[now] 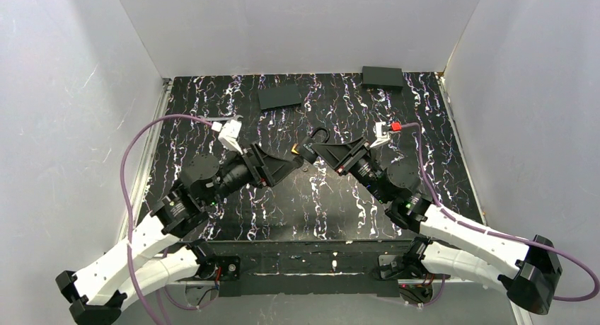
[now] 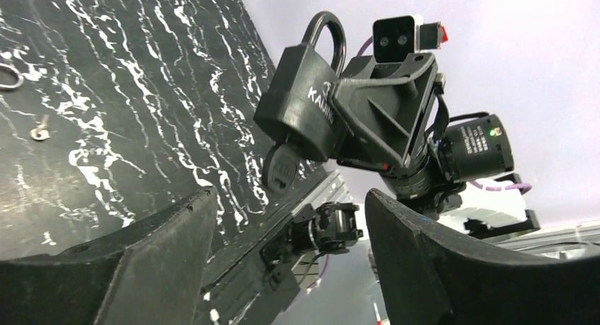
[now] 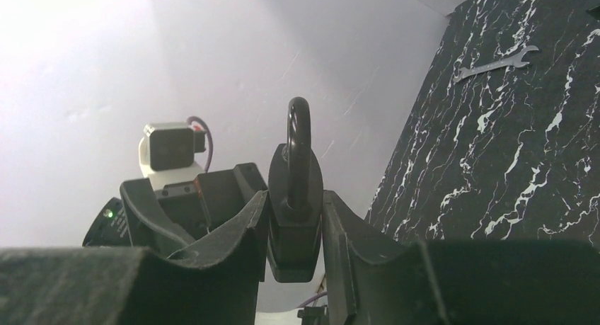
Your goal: Unlock with the key
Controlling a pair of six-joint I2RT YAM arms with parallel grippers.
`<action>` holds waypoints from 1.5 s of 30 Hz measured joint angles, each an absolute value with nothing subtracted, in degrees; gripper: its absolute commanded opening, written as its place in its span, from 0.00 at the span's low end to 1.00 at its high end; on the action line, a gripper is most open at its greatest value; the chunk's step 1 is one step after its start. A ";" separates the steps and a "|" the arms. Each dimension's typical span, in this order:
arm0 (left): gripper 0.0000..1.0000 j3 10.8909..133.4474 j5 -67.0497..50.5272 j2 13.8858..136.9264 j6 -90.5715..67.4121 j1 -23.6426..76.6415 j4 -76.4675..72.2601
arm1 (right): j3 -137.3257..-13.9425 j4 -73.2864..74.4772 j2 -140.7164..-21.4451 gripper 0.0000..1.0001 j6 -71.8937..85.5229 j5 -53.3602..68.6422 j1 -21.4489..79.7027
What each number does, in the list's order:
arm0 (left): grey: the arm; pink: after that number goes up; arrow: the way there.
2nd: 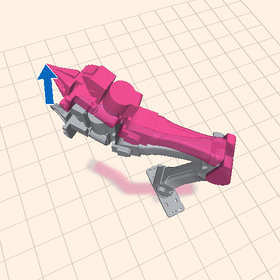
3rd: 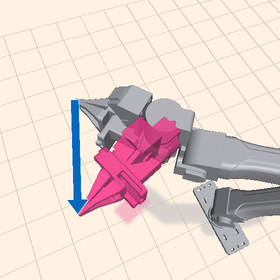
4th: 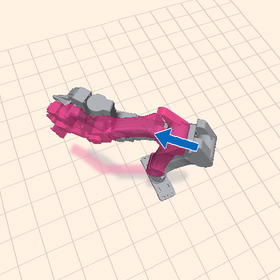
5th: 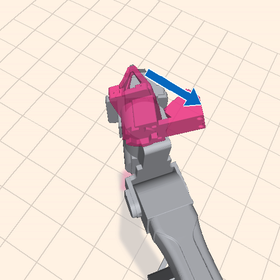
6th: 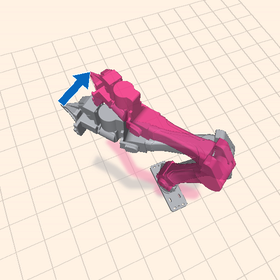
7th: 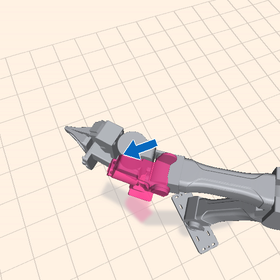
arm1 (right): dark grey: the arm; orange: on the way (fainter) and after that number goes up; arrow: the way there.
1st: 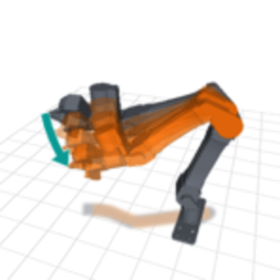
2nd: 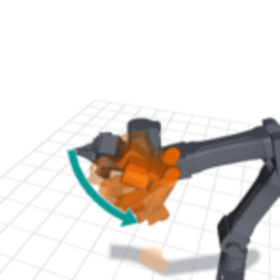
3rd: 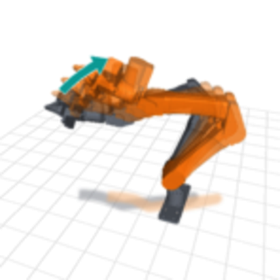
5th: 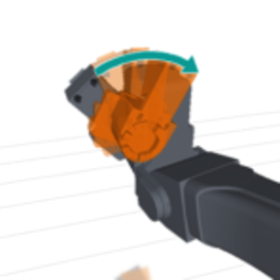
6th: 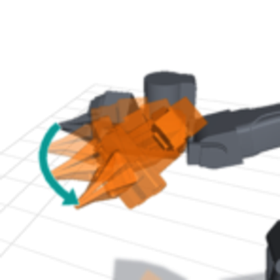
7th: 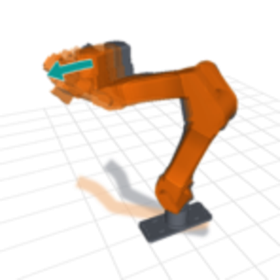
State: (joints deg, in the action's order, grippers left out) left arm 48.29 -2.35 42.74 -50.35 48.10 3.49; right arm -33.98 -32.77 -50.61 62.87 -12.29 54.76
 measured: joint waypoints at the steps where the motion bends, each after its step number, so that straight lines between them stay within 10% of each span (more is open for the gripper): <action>1: 0.71 48.49 -2.24 41.95 -49.45 48.10 4.60 | -34.00 -32.64 -50.59 0.01 63.18 -12.58 54.76; 37: 0.35 50.28 -7.11 46.63 -36.88 48.07 4.34 | -37.04 -31.38 -54.28 0.01 70.39 -10.15 54.76; 45: 0.09 50.59 -7.20 46.85 -35.90 47.68 4.95 | -37.08 -31.38 -54.98 0.01 70.57 -8.82 54.76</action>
